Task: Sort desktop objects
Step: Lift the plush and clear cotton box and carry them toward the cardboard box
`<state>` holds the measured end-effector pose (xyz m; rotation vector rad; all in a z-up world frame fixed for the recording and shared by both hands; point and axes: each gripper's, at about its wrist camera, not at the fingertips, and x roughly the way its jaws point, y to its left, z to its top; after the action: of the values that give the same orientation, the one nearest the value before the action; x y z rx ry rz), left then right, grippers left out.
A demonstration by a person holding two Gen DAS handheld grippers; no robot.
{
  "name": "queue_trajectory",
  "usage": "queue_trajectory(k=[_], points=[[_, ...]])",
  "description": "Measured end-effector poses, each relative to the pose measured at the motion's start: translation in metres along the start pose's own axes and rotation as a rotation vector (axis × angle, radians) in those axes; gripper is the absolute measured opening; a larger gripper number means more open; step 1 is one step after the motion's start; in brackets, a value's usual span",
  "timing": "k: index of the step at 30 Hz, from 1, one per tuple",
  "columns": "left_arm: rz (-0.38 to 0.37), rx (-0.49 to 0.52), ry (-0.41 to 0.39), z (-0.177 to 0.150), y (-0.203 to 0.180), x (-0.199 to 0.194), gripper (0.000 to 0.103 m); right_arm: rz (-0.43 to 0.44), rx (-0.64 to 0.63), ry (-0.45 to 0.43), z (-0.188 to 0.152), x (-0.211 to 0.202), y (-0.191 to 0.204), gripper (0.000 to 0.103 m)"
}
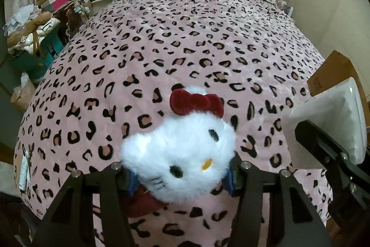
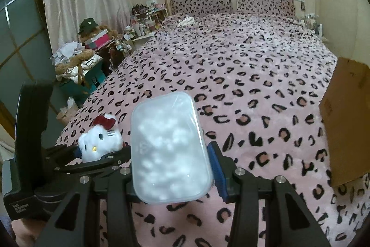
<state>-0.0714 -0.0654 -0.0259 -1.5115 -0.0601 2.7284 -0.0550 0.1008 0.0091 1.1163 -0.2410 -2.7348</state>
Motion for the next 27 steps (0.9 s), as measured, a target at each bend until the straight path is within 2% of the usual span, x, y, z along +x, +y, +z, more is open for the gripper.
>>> queue_trajectory(k=[13, 27], points=[[-0.029, 0.051, -0.028, 0.004, -0.042, -0.028, 0.056, -0.046, 0.018, -0.013, -0.004, -0.034, -0.023, 0.046], [-0.065, 0.121, -0.030, 0.004, -0.085, -0.041, 0.056, -0.116, 0.057, -0.032, -0.011, -0.066, -0.054, 0.046]])
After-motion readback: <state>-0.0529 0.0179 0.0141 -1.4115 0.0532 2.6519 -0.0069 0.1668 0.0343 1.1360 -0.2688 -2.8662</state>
